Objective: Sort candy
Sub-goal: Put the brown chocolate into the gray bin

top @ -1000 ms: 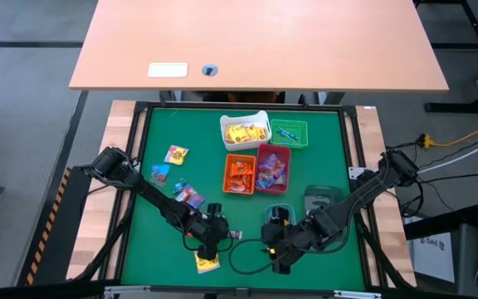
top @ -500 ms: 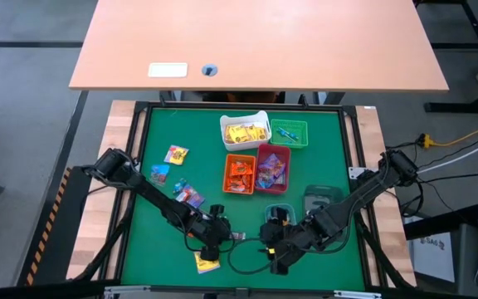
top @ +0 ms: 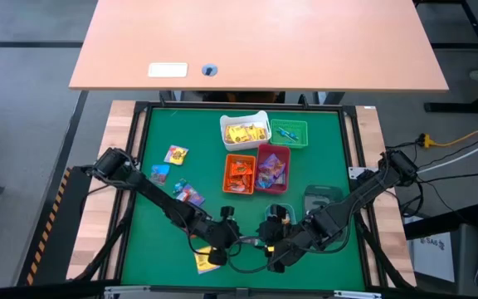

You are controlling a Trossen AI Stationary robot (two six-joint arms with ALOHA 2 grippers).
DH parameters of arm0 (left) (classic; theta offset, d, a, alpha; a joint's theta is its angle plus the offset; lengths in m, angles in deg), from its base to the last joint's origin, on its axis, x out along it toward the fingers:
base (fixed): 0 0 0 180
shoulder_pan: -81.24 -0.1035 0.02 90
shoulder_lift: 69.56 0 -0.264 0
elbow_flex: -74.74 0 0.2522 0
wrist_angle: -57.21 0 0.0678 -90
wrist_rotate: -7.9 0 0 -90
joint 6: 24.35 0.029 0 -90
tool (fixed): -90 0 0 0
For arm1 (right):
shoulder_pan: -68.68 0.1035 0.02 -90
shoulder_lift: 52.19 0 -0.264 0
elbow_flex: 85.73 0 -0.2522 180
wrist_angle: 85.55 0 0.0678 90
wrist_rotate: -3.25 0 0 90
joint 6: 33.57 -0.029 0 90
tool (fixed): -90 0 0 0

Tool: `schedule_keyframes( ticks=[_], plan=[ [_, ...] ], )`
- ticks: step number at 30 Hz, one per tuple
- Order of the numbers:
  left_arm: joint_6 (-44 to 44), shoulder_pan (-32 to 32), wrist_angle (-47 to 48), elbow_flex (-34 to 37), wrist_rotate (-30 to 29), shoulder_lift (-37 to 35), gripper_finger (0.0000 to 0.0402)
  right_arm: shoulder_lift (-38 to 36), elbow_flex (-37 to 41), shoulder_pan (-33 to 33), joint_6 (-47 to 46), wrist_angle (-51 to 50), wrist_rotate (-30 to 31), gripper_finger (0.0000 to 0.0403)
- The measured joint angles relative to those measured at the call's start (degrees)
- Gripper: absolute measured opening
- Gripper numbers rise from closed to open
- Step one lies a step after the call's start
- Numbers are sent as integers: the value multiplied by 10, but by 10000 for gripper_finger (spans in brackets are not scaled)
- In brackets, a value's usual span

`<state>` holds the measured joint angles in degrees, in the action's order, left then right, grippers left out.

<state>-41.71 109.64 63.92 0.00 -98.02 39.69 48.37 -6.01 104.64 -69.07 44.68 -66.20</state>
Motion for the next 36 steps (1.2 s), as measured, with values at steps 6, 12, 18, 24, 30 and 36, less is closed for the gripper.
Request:
schedule_keyframes(
  ticks=[6,12,18,24,30,36],
  plan=[
    [53,0,0,-39,-1,-1,75,0,0,0,0,0,0,214],
    [98,0,1,-70,-37,-1,75,0,0,0,-2,-3,-6,214],
    [147,0,1,-89,-63,-1,75,-1,0,-11,-106,-27,-32,214],
    [217,0,2,-92,-118,-1,75,-1,0,-55,-210,-48,-145,214],
    [245,0,2,-92,-133,-2,75,-1,0,-101,-219,-49,-208,214],
    [245,2,2,-92,-132,-2,75,-1,0,-129,-216,-73,-242,214]
  ],
)
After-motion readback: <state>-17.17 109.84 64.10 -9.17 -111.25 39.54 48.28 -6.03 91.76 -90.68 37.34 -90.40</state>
